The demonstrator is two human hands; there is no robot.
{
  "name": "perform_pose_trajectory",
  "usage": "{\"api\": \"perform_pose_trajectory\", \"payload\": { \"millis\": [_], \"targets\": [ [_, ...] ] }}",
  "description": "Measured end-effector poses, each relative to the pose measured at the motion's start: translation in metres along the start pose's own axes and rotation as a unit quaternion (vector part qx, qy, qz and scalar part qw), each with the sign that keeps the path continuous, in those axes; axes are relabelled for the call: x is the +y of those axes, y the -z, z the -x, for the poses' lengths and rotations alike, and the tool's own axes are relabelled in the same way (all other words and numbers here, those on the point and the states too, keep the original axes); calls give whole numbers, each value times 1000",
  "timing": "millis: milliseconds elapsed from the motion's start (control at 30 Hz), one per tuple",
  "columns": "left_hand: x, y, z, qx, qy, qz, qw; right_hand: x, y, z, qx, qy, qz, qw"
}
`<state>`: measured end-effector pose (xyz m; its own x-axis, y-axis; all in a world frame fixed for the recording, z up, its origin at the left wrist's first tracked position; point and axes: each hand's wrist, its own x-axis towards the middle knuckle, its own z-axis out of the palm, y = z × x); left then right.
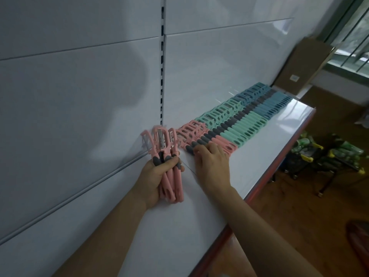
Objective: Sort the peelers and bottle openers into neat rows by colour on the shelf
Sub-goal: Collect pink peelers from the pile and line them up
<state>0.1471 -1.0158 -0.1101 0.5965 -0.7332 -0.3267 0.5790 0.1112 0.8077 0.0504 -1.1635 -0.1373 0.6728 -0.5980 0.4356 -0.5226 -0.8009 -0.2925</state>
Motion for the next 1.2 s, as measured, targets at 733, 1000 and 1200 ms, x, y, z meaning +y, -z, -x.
{"api": "perform_pose_trajectory", "payload": {
  "millis": [733,1000,1200],
  "targets": [
    [-8,-5,-1,10,-74,7,997,-37,44,34,-30,-85,-424,901],
    [-4,-5,5,6,-58,72,996,-18,31,7,3,-55,-211,976],
    [-5,-1,4,-3,-55,83,995,-9,14,0,0,91,-94,991]
  ]
}}
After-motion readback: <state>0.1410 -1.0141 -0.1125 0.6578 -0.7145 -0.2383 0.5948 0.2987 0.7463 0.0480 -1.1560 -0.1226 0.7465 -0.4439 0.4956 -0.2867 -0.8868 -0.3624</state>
